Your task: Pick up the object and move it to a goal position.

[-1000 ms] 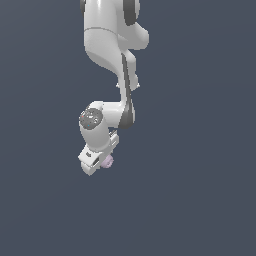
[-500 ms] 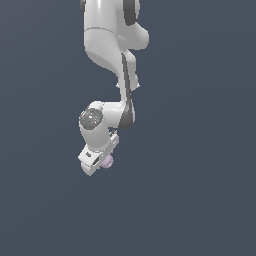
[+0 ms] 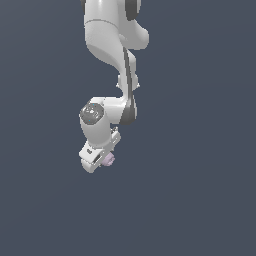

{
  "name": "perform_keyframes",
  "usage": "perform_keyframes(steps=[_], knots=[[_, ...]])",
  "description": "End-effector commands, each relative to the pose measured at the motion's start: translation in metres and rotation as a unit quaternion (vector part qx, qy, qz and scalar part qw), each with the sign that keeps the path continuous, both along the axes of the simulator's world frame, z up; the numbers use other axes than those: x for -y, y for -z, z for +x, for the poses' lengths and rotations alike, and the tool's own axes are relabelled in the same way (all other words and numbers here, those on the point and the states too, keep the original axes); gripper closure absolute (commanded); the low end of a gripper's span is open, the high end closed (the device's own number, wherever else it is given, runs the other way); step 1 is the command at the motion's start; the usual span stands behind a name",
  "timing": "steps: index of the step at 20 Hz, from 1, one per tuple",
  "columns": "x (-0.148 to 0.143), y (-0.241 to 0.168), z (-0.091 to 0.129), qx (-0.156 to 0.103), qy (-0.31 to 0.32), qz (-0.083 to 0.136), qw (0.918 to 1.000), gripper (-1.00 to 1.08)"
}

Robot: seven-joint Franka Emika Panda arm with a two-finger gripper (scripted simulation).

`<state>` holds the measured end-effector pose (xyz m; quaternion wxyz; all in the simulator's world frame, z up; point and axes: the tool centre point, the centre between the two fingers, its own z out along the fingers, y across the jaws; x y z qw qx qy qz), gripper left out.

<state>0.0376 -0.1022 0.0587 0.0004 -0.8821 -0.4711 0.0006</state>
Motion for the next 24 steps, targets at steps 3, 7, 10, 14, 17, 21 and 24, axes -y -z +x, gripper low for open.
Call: perform_keyframes(steps=[3, 7, 10, 14, 17, 21, 24], knots=[[-0.009, -0.027, -0.003, 0.001, 0.000, 0.000, 1.0000, 1.08], [-0.022, -0.061, -0.007, 0.001, 0.000, -0.001, 1.0000, 1.08], [-0.033, -0.093, -0.010, 0.001, -0.001, -0.001, 1.0000, 1.08], [-0.050, -0.140, -0.015, 0.000, -0.001, -0.001, 1.0000, 1.08], [-0.063, -0.175, -0.019, 0.000, -0.001, -0.001, 1.0000, 1.08], [-0.079, -0.222, -0.023, 0.000, -0.001, -0.001, 1.0000, 1.08], [-0.091, -0.256, -0.026, 0.000, -0.001, -0.001, 1.0000, 1.08]])
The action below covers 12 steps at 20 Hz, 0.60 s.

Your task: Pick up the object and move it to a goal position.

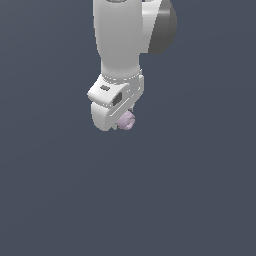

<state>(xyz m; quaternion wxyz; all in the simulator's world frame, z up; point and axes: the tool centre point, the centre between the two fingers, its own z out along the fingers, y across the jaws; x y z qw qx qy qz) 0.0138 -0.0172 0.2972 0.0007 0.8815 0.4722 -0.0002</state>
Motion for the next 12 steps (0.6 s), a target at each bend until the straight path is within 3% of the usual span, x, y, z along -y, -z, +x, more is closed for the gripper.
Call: perform_keyframes(steps=[1, 12], knots=[[-0.010, -0.029, -0.003, 0.000, 0.000, 0.000, 1.0000, 1.08], [-0.042, -0.122, -0.008, 0.000, 0.001, 0.001, 1.0000, 1.08]])
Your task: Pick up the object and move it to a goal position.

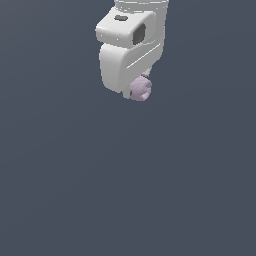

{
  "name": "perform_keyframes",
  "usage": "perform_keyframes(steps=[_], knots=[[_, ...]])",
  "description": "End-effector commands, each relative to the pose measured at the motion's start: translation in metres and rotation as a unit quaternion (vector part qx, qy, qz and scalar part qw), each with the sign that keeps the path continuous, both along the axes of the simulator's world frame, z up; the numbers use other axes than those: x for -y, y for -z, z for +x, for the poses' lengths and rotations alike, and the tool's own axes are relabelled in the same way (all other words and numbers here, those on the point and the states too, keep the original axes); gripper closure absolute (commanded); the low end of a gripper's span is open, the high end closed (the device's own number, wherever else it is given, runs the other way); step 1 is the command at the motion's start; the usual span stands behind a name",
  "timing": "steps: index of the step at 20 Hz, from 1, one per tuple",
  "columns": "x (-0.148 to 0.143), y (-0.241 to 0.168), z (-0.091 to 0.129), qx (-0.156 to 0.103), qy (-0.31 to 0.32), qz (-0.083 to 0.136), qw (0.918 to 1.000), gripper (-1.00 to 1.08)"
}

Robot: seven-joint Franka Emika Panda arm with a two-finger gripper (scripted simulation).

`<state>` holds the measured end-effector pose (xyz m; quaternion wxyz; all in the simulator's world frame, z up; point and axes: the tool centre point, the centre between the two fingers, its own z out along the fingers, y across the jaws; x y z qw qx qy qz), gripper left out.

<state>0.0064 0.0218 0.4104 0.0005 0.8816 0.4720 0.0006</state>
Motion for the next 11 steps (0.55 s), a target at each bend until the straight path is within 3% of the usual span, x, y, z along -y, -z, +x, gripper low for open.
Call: perform_keyframes(steps=[1, 11], knots=[[-0.004, -0.014, -0.001, -0.001, 0.001, 0.000, 1.0000, 1.08], [-0.012, -0.036, 0.000, -0.001, 0.001, 0.000, 1.0000, 1.08]])
